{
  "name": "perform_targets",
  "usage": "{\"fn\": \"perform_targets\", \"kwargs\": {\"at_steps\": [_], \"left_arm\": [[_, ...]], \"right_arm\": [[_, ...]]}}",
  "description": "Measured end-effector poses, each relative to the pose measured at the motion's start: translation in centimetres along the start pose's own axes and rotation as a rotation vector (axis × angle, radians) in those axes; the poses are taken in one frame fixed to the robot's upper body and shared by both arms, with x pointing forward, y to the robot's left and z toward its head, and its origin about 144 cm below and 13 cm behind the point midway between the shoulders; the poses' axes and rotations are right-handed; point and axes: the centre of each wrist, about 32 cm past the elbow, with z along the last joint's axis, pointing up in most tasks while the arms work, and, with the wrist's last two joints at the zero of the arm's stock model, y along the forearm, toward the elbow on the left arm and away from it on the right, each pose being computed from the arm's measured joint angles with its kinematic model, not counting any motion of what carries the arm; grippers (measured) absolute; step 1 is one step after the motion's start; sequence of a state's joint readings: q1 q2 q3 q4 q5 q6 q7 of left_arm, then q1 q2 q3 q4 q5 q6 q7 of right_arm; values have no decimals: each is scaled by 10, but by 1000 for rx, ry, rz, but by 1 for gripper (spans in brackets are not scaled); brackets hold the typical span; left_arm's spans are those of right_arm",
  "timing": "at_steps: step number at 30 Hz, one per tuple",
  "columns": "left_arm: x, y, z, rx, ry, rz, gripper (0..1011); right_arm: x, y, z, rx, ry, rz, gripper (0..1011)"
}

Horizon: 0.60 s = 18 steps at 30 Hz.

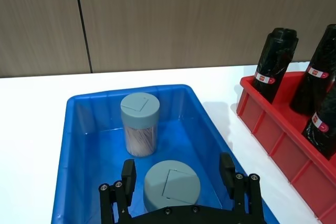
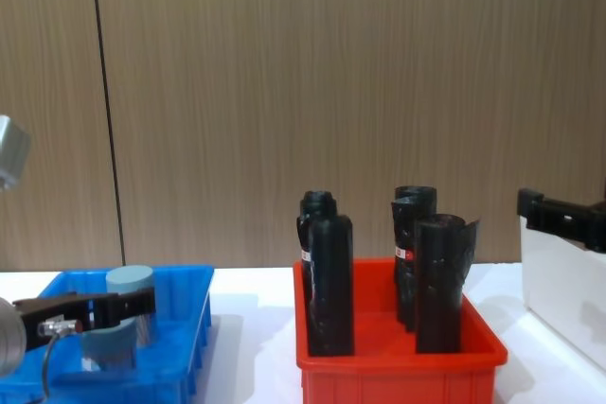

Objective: Pick the cotton swabs from the blue box and place them into the white box.

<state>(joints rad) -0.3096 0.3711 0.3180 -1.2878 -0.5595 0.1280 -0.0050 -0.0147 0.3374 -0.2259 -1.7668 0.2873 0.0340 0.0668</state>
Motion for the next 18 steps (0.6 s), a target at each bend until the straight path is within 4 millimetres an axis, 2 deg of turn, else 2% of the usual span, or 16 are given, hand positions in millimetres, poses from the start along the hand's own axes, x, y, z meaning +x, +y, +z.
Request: {"fn": "perform_targets", "kwargs": {"at_steps": [12,16,18], "left_arm": [[6,-9,-6,29,1,-14,1000],[8,-12,-8,36,0,-26,941],[9,-13,-8,40,0,-32,880]], "right_arm": [[0,0,0,0,0,0,1001],[0,0,0,0,0,0,1001],[0,0,0,0,0,0,1002]]}}
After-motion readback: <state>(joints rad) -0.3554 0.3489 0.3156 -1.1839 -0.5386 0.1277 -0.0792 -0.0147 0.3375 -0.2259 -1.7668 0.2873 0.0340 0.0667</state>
